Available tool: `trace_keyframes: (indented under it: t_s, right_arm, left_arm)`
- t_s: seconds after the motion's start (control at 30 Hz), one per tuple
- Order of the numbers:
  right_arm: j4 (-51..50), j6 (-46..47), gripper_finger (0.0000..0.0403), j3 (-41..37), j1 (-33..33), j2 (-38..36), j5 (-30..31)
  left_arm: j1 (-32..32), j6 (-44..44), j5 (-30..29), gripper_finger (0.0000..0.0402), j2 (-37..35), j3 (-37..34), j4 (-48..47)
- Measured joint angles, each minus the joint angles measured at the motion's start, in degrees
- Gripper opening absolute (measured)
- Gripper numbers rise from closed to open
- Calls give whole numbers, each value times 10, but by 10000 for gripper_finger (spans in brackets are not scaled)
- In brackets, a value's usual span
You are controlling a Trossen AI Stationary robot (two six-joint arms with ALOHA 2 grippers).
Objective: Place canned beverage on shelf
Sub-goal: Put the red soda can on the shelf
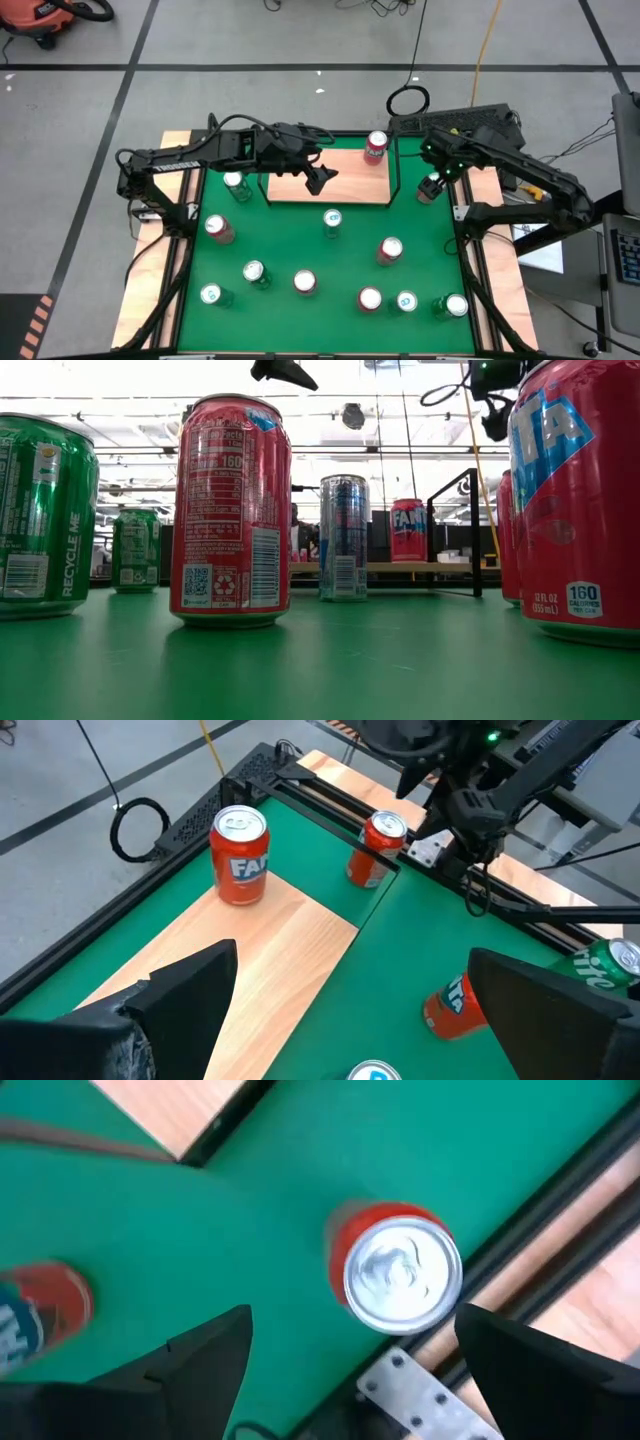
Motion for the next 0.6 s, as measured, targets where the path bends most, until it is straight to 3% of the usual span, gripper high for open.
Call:
trace_keyframes:
  t_s: [0.6]
  right_arm:
    - [32,-80,376,-17,-93,64,-19]
  left_arm:
    - [1,3,0,397,0,0,0]
